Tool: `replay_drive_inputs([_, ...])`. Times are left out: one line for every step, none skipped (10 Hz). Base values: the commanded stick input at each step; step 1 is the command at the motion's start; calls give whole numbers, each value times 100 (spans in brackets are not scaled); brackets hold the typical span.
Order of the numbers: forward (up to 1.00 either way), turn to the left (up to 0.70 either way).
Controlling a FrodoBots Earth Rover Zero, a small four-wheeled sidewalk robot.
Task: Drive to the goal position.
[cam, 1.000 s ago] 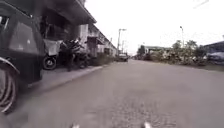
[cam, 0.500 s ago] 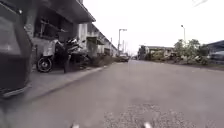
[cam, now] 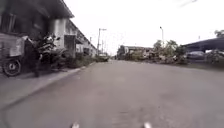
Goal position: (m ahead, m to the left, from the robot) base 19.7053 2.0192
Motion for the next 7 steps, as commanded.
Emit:
replay_drive_inputs([70,0])
replay_drive_inputs([70,9])
replay_drive_inputs([70,2])
replay_drive_inputs([70,1])
replay_drive_inputs([70,4])
replay_drive_inputs([70,3])
replay_drive_inputs([70,1])
